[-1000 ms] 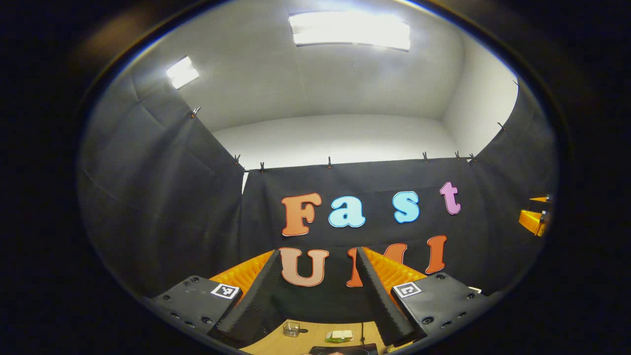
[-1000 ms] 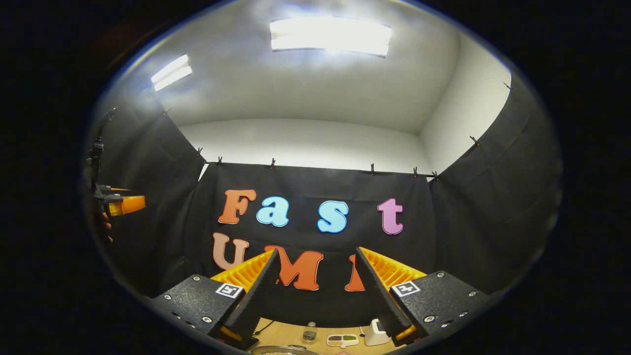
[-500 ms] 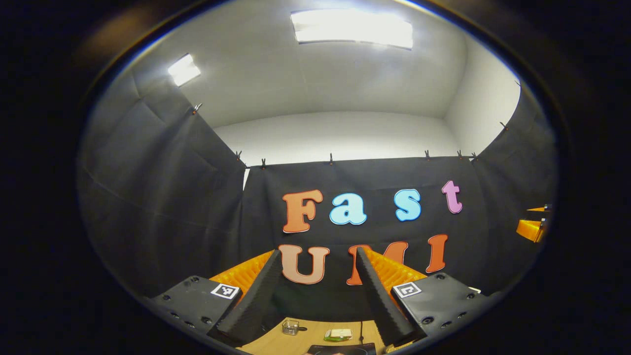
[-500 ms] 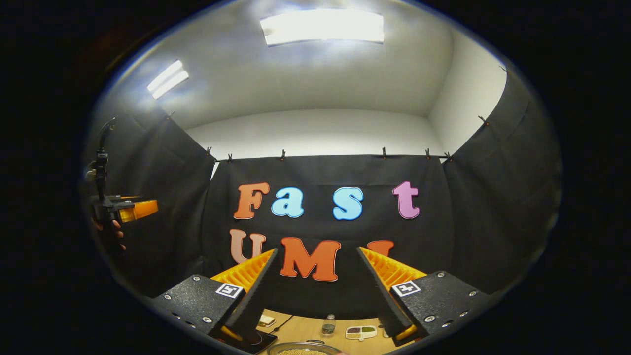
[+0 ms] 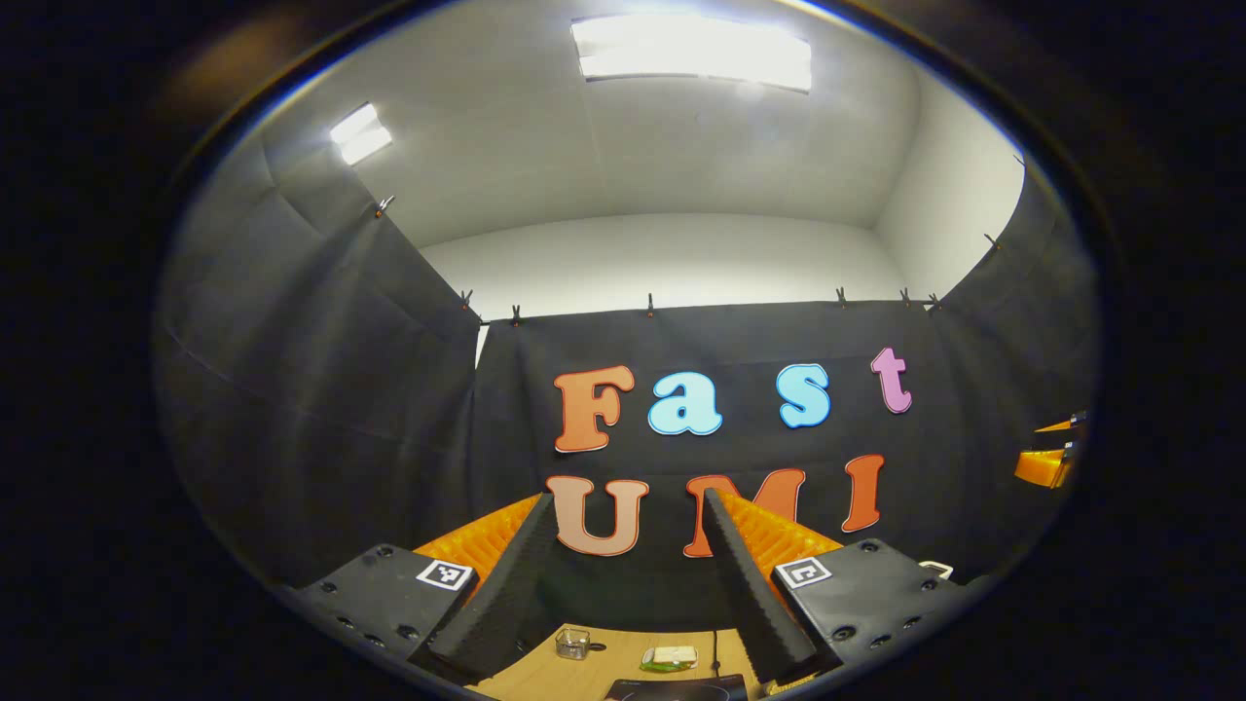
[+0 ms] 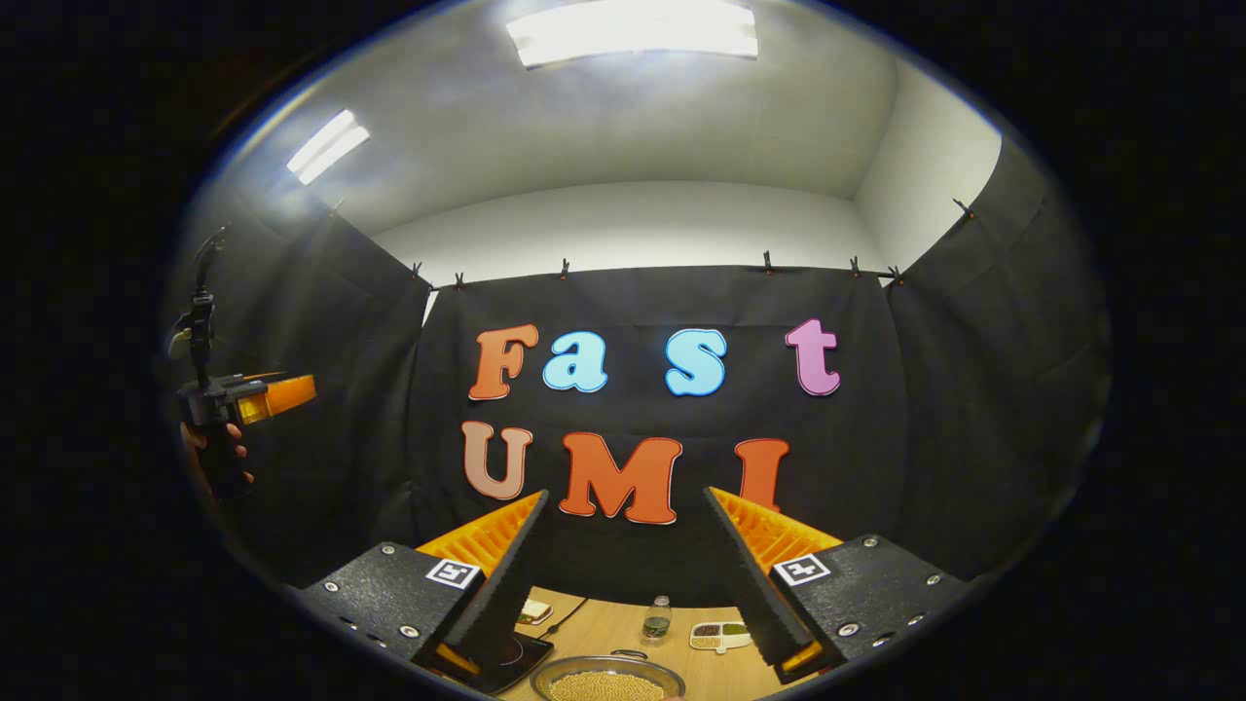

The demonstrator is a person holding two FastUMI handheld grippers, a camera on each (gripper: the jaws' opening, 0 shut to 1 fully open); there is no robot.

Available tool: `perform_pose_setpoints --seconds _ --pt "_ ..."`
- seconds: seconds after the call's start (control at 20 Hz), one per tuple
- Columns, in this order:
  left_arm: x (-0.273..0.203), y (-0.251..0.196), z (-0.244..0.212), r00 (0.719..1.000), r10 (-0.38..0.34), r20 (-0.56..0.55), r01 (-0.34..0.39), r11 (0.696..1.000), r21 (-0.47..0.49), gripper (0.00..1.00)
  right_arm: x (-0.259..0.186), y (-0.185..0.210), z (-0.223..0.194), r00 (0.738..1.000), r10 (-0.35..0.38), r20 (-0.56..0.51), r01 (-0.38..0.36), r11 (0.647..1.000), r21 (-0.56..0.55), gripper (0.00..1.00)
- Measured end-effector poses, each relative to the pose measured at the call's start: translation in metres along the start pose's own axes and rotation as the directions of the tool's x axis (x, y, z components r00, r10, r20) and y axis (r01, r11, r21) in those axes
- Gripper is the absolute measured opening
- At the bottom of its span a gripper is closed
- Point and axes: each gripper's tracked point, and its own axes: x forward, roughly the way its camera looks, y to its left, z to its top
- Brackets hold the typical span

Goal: First push the handle of the pot to place it horizontally, then grasp the pot with both hands and set it on the induction cooktop.

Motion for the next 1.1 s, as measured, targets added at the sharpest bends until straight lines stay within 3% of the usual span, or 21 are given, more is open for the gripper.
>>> perform_pose_setpoints --seconds 0.3,0.55,0.65,0.85,1.1 --pt "0.002 -0.011 -0.021 0.998 -0.059 -0.020 0.059 0.998 -0.023 0.96 -0.008 0.021 -0.044 0.991 0.076 -0.109 -0.076 0.997 0.004 0.94" --pt "0.006 -0.006 -0.039 0.997 -0.063 -0.052 0.061 0.998 -0.036 0.98 -0.014 0.036 -0.098 0.959 0.133 -0.251 -0.130 0.991 0.030 0.93" --pt "0.008 -0.007 -0.042 0.996 -0.067 -0.055 0.065 0.997 -0.039 0.96 -0.017 0.047 -0.126 0.933 0.166 -0.320 -0.159 0.986 0.047 0.93" --pt "0.009 -0.002 -0.053 0.996 -0.055 -0.071 0.054 0.998 -0.013 0.97 -0.027 0.066 -0.182 0.856 0.224 -0.465 -0.200 0.975 0.101 0.88" --pt "0.000 -0.008 -0.068 0.993 -0.071 -0.094 0.071 0.997 -0.005 0.97 -0.026 0.082 -0.237 0.774 0.253 -0.580 -0.204 0.967 0.150 0.70"
